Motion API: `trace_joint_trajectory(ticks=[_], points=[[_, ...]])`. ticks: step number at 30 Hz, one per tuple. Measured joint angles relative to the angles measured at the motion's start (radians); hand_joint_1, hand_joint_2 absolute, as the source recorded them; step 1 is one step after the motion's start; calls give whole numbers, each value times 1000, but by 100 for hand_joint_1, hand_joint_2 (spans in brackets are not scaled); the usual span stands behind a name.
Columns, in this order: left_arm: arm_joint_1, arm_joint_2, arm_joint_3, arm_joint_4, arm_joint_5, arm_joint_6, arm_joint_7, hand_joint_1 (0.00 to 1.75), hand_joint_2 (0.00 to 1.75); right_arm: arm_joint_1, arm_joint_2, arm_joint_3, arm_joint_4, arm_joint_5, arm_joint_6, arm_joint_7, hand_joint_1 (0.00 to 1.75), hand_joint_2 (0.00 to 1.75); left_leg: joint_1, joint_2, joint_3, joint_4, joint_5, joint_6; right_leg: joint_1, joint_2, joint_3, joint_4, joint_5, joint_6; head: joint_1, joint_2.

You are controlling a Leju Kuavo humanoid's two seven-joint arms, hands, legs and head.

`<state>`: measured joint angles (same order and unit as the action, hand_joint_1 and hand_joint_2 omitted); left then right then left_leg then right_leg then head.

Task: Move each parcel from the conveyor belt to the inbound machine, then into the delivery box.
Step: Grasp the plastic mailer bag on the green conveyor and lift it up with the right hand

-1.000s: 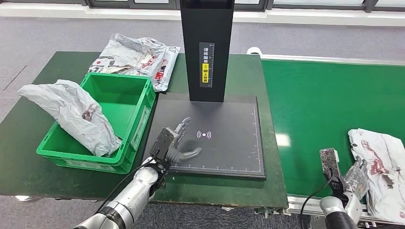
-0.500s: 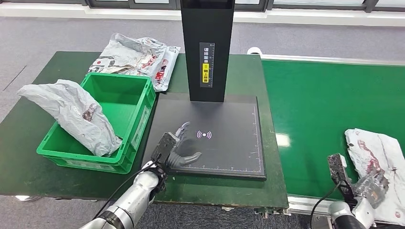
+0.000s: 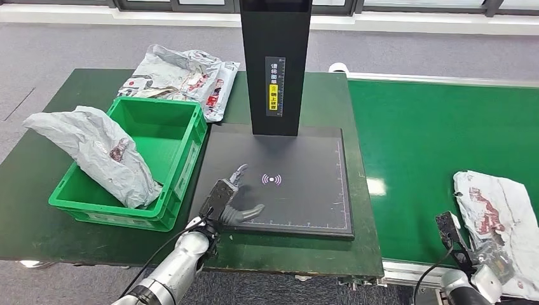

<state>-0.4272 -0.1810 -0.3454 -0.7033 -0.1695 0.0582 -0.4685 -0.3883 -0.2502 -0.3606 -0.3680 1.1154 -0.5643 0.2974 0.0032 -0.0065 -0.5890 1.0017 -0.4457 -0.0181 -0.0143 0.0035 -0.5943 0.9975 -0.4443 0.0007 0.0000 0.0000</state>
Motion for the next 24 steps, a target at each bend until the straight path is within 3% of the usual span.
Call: trace_joint_trajectory(ticks=[8, 14, 18, 19, 21, 23, 24], points=[[11, 4, 16, -16, -21, 11, 8, 0, 175, -24, 0, -20, 20, 1, 51, -16, 175, 175, 0, 0, 1, 0, 0, 0, 0, 0, 1, 0, 0, 0, 0, 0], [11, 5, 28, -19, -43, 13, 11, 0, 175, -26, 21, -47, 20, -39, -26, -185, 175, 175, 0, 0, 1, 0, 0, 0, 0, 0, 1, 0, 0, 0, 0, 0], [11, 5, 36, -19, -49, 13, 10, 0, 175, -26, 36, -57, 19, -62, -44, -239, 175, 175, 0, -1, 0, 0, 1, 1, 0, -1, 1, 0, 0, 0, 0, 0], [11, 5, 40, -19, -52, 13, 10, 0, 175, -26, 42, -62, 13, -90, -54, -287, 175, 175, 0, -1, 0, 0, 1, 1, 0, -2, 1, 0, 0, 0, 0, 0], [11, 5, 47, -18, -57, 16, 3, 0, 175, -19, 69, -74, -26, -188, -73, -469, 175, 175, 0, 0, 0, 0, 1, 1, 0, -1, 1, 1, 0, 0, 0, 0], [8, 4, 60, -14, -57, 20, -12, 0, 175, 3, 117, -72, -130, -292, -57, -649, 175, 175, 0, 1, 0, 0, 1, 0, 0, 0, 1, 1, 0, 0, 0, 0], [6, 3, 69, -12, -52, 22, -23, 0, 175, 24, 147, -55, -210, -337, -32, -687, 175, 175, 0, 1, 0, 0, 1, 0, 1, 1, 0, 1, 0, 0, 0, 0]])
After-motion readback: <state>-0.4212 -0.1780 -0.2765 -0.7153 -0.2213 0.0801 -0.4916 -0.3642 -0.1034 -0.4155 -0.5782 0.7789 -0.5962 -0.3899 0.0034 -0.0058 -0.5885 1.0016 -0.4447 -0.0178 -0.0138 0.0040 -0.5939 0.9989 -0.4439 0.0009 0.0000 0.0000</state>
